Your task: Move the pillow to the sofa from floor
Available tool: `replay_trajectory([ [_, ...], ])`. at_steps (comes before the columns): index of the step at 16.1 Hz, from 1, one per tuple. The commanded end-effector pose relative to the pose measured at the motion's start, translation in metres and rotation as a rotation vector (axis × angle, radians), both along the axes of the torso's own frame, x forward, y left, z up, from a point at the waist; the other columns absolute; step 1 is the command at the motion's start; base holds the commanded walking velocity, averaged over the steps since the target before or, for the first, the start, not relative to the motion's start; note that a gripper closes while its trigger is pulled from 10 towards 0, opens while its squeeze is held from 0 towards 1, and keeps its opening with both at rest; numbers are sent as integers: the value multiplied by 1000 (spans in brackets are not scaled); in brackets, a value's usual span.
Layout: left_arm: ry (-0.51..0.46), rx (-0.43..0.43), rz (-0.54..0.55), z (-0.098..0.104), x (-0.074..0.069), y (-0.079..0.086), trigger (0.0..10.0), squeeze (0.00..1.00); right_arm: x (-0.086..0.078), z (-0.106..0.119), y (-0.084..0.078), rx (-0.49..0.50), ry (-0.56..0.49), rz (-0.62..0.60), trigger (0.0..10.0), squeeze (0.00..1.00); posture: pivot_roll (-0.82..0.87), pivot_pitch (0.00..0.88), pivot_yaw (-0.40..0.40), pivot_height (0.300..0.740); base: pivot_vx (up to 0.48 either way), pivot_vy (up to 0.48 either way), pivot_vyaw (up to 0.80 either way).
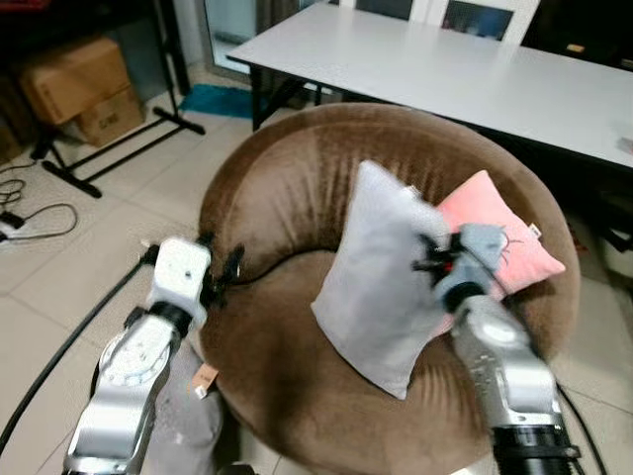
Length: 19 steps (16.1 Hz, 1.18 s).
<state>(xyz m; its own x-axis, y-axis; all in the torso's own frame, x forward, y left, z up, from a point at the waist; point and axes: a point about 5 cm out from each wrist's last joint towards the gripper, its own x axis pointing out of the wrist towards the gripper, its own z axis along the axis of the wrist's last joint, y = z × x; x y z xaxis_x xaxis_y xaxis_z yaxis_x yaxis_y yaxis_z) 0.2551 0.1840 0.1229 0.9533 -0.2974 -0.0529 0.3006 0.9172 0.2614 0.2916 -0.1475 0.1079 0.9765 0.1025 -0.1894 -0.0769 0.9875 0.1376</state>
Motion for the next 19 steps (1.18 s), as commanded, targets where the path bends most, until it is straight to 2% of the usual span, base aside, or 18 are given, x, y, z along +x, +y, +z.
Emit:
replay_trajectory([
  [1, -6, 18, -35, 4, -1, 0, 10000, 0, 4, 19, 7, -6, -64, 61, 10000, 0, 59, 0, -44, 740, 0, 0, 0],
  [2, -4, 23, -48, 4, -1, 0, 10000, 0, 5, 20, 11, -9, -61, 82, 10000, 0, 60, 0, -45, 740, 0, 0, 0],
  [4, 30, 34, -141, 2, -4, -2, 10000, 0, 9, 24, 24, 38, -34, 140, 10000, 0, 62, 0, -48, 740, 0, 0, 0],
  [5, 84, 59, -243, -3, -9, -6, 10000, 0, 16, 33, 31, 160, -8, 135, 10000, 0, 62, 0, -51, 740, 0, 0, 0],
  [7, 109, 64, -291, -4, -10, -8, 10000, 0, 26, 35, 29, 275, 33, 61, 10000, 0, 63, 0, -53, 740, 0, 0, 0],
  [8, 128, 68, -319, -5, -10, -9, 10000, 0, 34, 33, 24, 360, 77, -12, 10000, 0, 63, 0, -53, 740, 0, 0, 0],
  [10, 146, 72, -352, -6, -11, -10, 10000, 0, 46, 22, 14, 451, 144, -135, 10000, 0, 63, 0, -53, 740, 0, 0, 0],
  [12, 154, 74, -372, -7, -11, -11, 10000, 0, 54, 6, -4, 440, 195, -272, 10000, 0, 68, 0, -57, 740, 0, 0, 0],
  [15, 168, 72, -389, -8, -11, -11, 10000, 0, 56, -13, -23, 411, 236, -361, 10000, 0, 66, 0, -57, 740, 0, 0, 0],
  [16, 203, 62, -425, -11, -15, -13, 10000, 0, 53, -21, -34, 302, 252, -399, 10000, 604, 66, 0, -57, 740, 0, 0, 0],
  [17, 229, 55, -455, -14, -17, -14, 10000, 0, 52, -25, -40, 261, 264, -424, 10000, 1000, 66, 0, -57, 740, 0, 0, 0],
  [19, 261, 37, -486, -16, -20, -15, 10000, 0, 52, -24, -46, 311, 223, -446, 10000, 1000, 66, 0, -57, 740, 0, 0, 0],
])
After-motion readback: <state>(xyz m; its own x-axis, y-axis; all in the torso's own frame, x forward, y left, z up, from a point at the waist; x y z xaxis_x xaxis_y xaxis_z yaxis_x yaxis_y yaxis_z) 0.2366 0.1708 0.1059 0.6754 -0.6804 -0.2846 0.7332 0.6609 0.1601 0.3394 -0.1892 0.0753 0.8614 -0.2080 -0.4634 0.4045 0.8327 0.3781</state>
